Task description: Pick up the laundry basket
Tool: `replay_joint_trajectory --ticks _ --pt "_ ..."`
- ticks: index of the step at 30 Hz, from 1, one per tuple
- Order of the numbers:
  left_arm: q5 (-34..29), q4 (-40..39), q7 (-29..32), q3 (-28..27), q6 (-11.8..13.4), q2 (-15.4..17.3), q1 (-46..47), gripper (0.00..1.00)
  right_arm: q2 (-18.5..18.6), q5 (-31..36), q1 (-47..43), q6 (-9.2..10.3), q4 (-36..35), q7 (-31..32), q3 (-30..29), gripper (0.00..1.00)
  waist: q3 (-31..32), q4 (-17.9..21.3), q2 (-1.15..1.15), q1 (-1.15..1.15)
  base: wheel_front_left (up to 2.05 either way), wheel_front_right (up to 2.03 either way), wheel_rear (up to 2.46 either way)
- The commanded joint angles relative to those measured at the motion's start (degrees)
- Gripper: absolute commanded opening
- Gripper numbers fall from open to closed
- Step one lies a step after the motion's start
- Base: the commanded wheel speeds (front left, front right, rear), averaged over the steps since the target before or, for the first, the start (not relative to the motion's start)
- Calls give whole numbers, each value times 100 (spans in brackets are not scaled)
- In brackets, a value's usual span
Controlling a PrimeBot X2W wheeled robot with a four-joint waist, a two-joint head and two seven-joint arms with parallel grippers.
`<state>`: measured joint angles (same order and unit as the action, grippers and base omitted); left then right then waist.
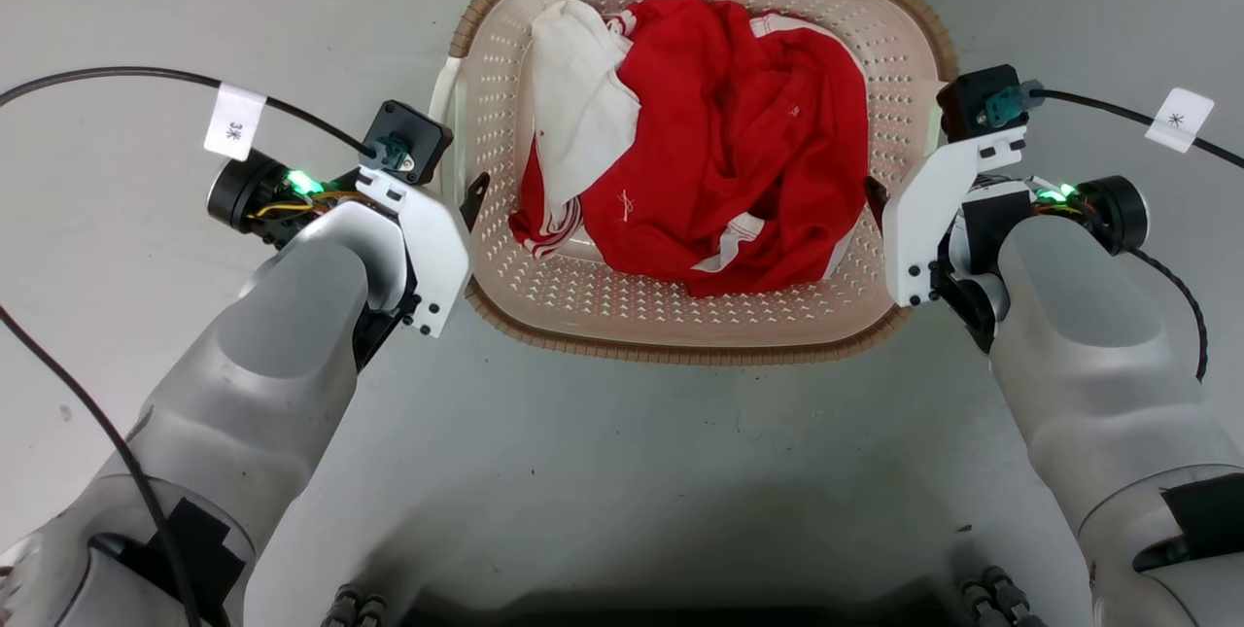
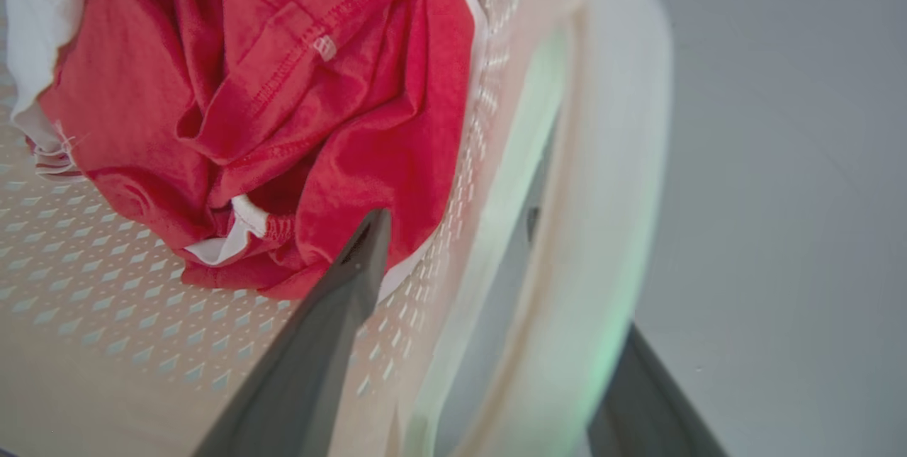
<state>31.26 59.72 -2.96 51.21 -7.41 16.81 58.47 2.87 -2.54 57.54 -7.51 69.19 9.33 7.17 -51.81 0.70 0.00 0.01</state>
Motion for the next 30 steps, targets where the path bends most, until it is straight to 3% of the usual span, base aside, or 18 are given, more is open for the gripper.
replay_joint_trajectory --ticks 1,6,7,8,9,20,30 --pt "107 58 -40 106 -5 13 94 100 2 46 102 4 40 -25 -10 100 -24 -24 0 -1 0 0 0" --pt "356 113 -77 351 -5 -27 146 100 2 146 135 4 64 -66 34 100 -51 -35 0 -1 0 0 0" --pt "418 113 -49 398 -5 -42 143 49 2 160 126 4 67 -66 39 100 -50 -40 0 -1 0 0 0" --pt "498 106 -21 444 -5 -57 143 0 2 155 124 4 66 -74 37 48 -46 -49 0 -1 0 0 0" --pt "554 88 -19 499 -5 -67 148 0 2 134 117 4 46 -101 57 0 -44 -62 0 -1 0 0 0" --pt "1145 9 50 1042 -8 19 24 0 18 244 11 3 91 -108 116 0 196 -88 0 -1 0 0 0" --pt "1910 -454 670 1846 -13 157 -460 0 1 281 -351 3 240 513 450 0 1323 -152 0 -1 0 0 0"
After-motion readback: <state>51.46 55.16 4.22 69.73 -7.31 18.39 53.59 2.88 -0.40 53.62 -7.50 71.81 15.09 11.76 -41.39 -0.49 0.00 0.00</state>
